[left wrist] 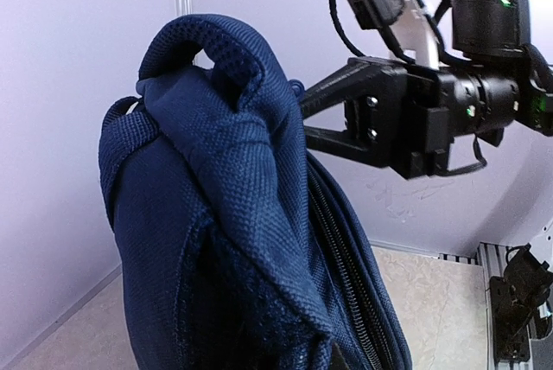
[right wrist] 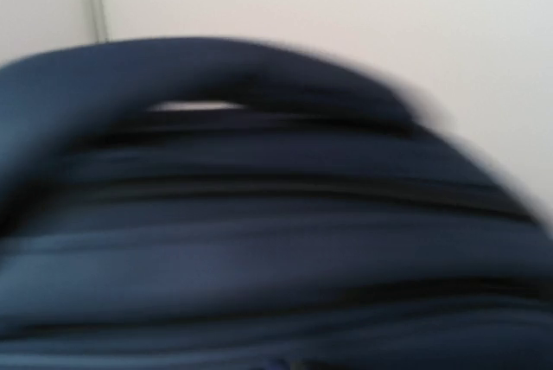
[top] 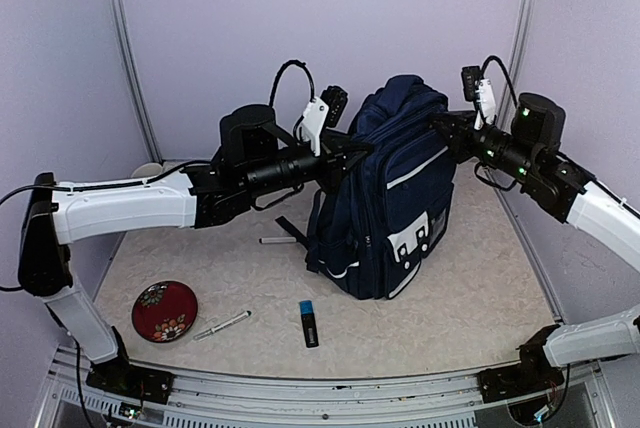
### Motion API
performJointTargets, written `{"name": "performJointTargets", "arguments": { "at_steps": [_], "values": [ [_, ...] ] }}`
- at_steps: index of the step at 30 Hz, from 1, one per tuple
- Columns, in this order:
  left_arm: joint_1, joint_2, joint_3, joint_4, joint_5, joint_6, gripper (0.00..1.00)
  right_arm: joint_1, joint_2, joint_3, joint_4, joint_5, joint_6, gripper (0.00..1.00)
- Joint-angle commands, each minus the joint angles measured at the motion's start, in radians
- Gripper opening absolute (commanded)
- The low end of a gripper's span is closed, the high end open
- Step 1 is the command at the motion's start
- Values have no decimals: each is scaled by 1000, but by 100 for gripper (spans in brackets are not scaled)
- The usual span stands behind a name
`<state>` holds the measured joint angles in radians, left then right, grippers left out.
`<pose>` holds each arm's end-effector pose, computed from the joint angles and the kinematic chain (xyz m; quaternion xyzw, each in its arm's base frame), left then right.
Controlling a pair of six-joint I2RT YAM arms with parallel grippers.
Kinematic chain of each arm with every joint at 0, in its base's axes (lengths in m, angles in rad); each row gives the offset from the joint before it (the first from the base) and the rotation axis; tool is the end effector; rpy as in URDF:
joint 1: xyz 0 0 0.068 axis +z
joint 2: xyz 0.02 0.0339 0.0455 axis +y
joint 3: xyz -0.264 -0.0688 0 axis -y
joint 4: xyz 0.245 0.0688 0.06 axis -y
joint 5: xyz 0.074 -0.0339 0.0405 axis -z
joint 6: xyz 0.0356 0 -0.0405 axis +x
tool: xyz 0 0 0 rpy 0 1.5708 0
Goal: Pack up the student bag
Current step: Hold the student bag at the center of the board, then unzip the upper front pocket of the student bag.
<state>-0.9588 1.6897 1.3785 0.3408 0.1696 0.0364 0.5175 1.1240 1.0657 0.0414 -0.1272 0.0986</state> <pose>0.2318 -0.3406 0.3610 0.3847 0.5809 -0.3710 0.6140 0.2266 0.1342 0.3954 -0.1915 0.6868 0.2553 0.6530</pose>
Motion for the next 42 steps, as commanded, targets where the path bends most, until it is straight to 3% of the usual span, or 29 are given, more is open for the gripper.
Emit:
{"name": "performJointTargets", "arguments": {
  "at_steps": [1,8,14,22,27,33,40,42],
  "values": [
    [2,-92,-86,24,-88,44,0,-176,-37,-9,-24,5,113,0],
    [1,-174,-182,96,-110,66,0,-429,-27,-165,75,-205,261,0],
    [-3,-195,-208,115,-78,89,0,-526,57,-257,108,-299,303,0],
    [-17,-215,-232,180,150,158,0,-548,120,-183,225,-563,352,0],
    [-14,-169,-177,248,216,111,0,-503,112,-60,130,-535,344,0],
    [-30,-97,-59,243,185,113,0,-506,146,-82,109,-519,337,0],
    [-16,-154,-81,247,145,125,0,-562,228,-152,79,-463,309,0],
    [-12,-161,-88,234,133,140,0,-570,239,-170,78,-468,321,5]
  ]
}}
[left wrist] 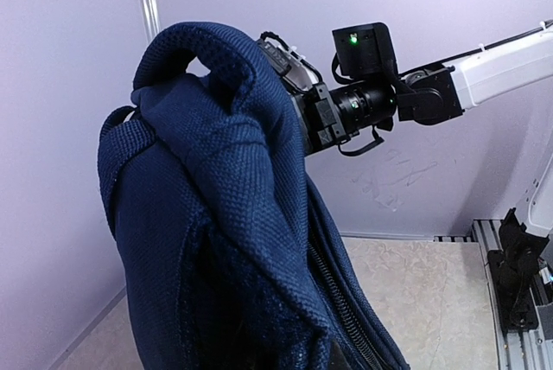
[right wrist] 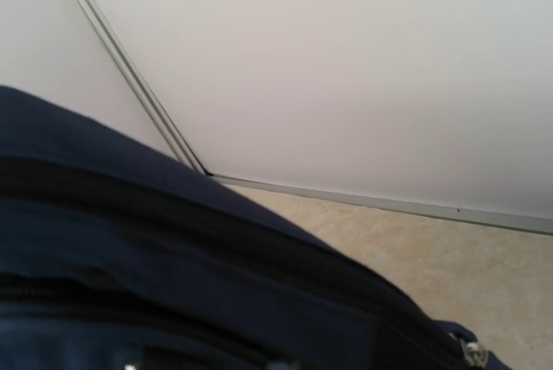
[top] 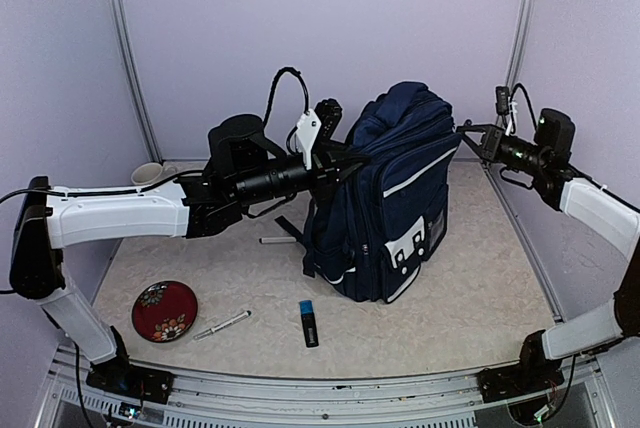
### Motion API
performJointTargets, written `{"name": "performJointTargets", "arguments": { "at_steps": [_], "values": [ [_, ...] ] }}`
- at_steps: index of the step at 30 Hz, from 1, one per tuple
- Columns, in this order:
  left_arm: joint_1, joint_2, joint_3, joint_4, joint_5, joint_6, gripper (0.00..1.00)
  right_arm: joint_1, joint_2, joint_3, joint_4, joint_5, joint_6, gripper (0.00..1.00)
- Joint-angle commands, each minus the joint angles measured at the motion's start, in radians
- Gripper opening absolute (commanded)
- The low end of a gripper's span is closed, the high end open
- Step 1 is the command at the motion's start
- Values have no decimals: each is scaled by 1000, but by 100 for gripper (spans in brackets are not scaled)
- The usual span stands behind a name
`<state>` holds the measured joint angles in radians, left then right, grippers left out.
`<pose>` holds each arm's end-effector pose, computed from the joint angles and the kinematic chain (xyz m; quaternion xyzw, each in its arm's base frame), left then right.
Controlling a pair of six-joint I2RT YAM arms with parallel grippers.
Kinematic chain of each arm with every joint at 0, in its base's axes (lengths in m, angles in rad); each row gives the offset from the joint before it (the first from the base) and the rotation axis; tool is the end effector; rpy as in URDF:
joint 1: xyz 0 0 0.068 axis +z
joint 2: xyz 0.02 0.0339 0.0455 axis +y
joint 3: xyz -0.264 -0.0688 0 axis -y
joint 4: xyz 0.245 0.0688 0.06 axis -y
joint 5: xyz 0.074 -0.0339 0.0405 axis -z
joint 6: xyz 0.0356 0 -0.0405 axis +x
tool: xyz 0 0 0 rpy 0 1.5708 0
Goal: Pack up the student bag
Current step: Unzip the upper front pocket of the student bag.
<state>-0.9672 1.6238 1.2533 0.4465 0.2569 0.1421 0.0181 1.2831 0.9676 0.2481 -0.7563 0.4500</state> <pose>0.2152 -0.3280 0.3526 0.4349 0.5236 -0.3714 0.6315 0.2958 0.0298 0.3409 -0.1008 0.7172 0.4095 0.5548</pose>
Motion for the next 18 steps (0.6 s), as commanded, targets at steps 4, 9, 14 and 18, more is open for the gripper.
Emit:
{"name": "performJointTargets", "arguments": {
  "at_steps": [4,9,14,18],
  "values": [
    [-2,-99,17,126,43,44,0,-73,81,-101,-154,163,-22,17],
    [-5,-80,30,108,69,52,0,-79,35,-105,-203,176,-24,40],
    [-8,-71,35,90,62,64,0,-79,-61,-65,-286,229,-62,44],
    [-8,-66,36,86,54,55,0,-78,-135,-19,-332,204,-114,50]
  ]
}}
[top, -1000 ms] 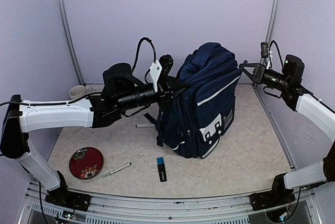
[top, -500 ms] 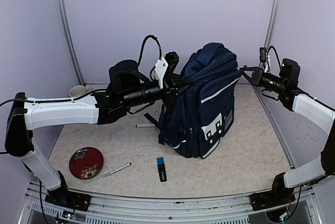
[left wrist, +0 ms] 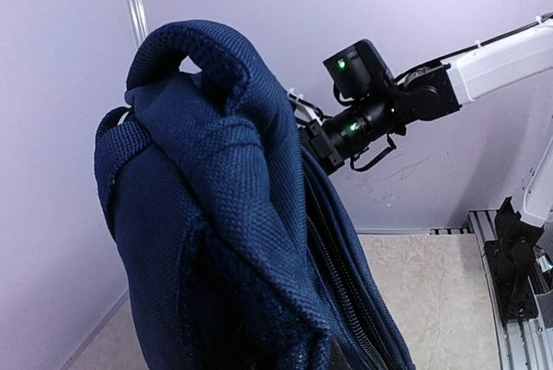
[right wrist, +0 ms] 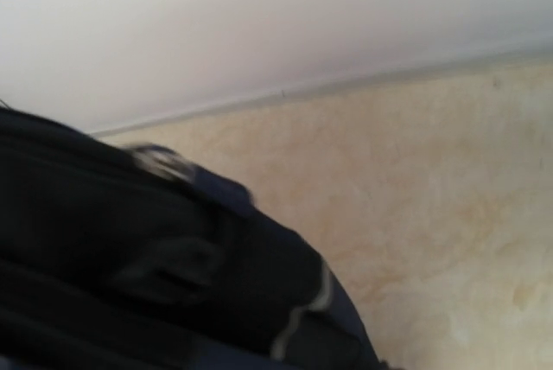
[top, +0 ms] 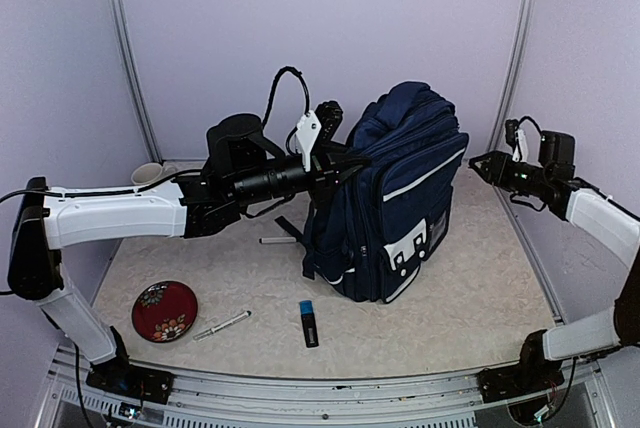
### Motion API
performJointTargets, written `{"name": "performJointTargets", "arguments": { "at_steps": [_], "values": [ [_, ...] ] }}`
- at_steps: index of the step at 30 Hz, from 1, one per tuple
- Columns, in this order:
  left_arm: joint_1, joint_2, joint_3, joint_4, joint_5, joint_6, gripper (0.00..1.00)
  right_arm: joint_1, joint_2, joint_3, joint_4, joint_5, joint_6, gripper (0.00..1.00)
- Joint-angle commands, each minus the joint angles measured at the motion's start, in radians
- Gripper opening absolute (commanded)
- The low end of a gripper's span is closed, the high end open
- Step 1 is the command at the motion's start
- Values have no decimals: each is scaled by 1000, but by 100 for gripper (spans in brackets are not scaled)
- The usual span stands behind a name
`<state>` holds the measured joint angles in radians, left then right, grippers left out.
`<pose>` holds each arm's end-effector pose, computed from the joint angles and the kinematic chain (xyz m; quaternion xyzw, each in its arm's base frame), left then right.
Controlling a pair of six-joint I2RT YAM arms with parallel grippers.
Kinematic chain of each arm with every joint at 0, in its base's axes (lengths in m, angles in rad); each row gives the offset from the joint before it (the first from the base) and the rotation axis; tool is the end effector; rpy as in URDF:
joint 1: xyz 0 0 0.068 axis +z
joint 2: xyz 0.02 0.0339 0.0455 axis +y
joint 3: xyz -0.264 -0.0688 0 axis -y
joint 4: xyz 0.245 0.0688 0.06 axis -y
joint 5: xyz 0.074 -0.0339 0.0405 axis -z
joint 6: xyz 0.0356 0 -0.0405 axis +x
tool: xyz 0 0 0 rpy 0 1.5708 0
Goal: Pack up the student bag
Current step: Unzip the upper front pocket of the student bag, then pick up the pen from the center of the board.
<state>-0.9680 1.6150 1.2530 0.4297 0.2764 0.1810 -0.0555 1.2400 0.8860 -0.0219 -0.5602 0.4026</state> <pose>0.2131 -0.3268 0.3539 0.4520 0.5130 -0.3643 0.6323 0.2824 0.0033 0.2963 0.0290 0.8091 0.3185 0.4930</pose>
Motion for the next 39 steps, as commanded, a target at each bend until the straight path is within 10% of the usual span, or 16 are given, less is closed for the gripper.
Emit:
{"name": "performJointTargets", "arguments": {
  "at_steps": [1,12,20,23,39],
  "values": [
    [-8,-55,37,101,31,14,0,-4,-116,69,-52,-18,-84,53],
    [2,-23,82,22,-103,-25,0,548,-228,179,-91,-140,-437,53],
    [93,-116,40,52,-229,-75,0,1095,-159,5,53,710,-198,50],
    [132,-147,35,90,-233,-76,0,1234,-50,11,27,873,-70,65],
    [171,-193,-116,208,-79,-130,0,1381,743,510,-485,876,276,84]
  ]
}}
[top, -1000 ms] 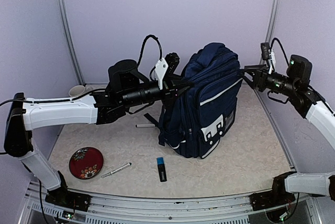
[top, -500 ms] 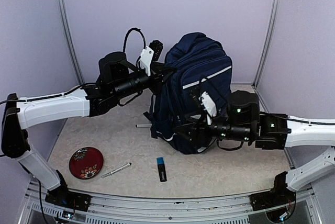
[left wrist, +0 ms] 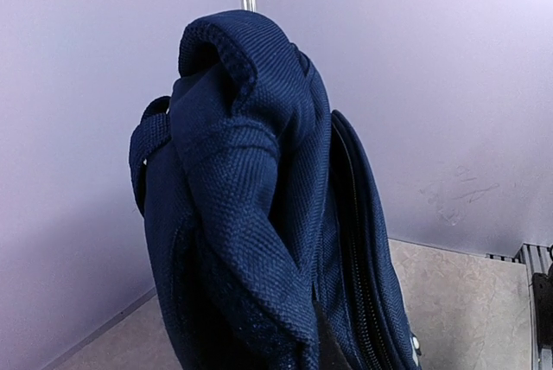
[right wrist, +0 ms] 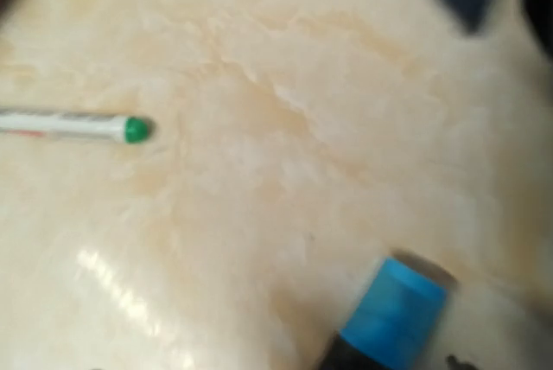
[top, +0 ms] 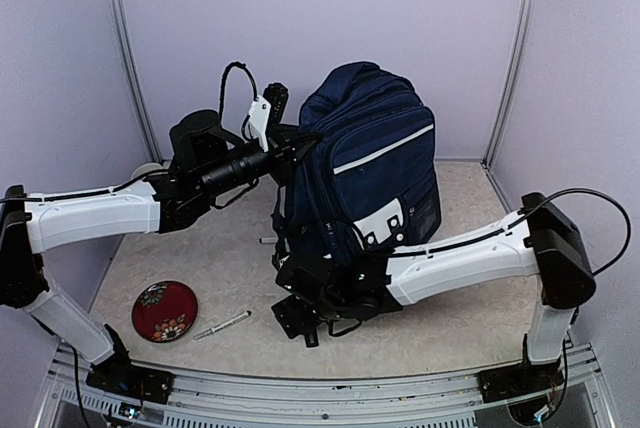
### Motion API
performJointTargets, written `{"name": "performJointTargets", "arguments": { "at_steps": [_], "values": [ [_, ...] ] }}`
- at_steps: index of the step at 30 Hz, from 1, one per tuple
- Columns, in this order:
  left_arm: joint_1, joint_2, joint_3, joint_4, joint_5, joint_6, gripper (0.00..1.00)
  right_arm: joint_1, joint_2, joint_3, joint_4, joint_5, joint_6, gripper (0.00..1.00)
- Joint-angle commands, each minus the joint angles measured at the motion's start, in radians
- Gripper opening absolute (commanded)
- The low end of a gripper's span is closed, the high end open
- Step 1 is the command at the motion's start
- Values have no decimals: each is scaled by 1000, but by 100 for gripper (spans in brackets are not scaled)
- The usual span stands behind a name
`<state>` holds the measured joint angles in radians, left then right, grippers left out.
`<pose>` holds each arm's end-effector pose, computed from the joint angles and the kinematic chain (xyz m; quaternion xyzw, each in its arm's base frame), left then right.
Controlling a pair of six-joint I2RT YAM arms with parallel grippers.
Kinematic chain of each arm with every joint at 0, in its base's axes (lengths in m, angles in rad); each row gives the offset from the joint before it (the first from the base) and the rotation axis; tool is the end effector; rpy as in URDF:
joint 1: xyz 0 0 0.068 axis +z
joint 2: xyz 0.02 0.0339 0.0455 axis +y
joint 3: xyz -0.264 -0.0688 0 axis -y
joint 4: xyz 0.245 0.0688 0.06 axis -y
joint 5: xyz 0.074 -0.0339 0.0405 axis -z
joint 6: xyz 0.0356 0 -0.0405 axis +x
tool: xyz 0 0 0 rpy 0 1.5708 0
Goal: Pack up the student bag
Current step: Pick up the pen from the center of the board.
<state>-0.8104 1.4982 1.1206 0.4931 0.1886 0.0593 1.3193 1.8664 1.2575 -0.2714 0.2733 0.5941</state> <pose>0.2426 -0.2647 0.3548 0.3427 0.5709 -0.3309 0.6686 0.1091 0.3861 0.1917 -0.2876 0.8880 0.2002 0.2980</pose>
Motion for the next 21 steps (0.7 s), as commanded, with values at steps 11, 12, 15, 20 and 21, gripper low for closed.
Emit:
{"name": "performJointTargets", "arguments": {
  "at_steps": [11,12,15,20,21],
  "values": [
    [11,-78,-4,167,29,-11,0,1,192,95,-265,-17,159,79],
    [11,-78,-7,174,34,-12,0,-3,187,74,-246,-36,157,75],
    [10,-78,-9,183,37,-14,0,-27,189,34,-201,-90,158,63],
    [7,-80,-8,172,38,-9,0,-45,162,-5,-179,-67,154,34],
    [7,-80,-7,171,36,-7,0,-48,156,-7,-182,-66,149,30]
  ]
}}
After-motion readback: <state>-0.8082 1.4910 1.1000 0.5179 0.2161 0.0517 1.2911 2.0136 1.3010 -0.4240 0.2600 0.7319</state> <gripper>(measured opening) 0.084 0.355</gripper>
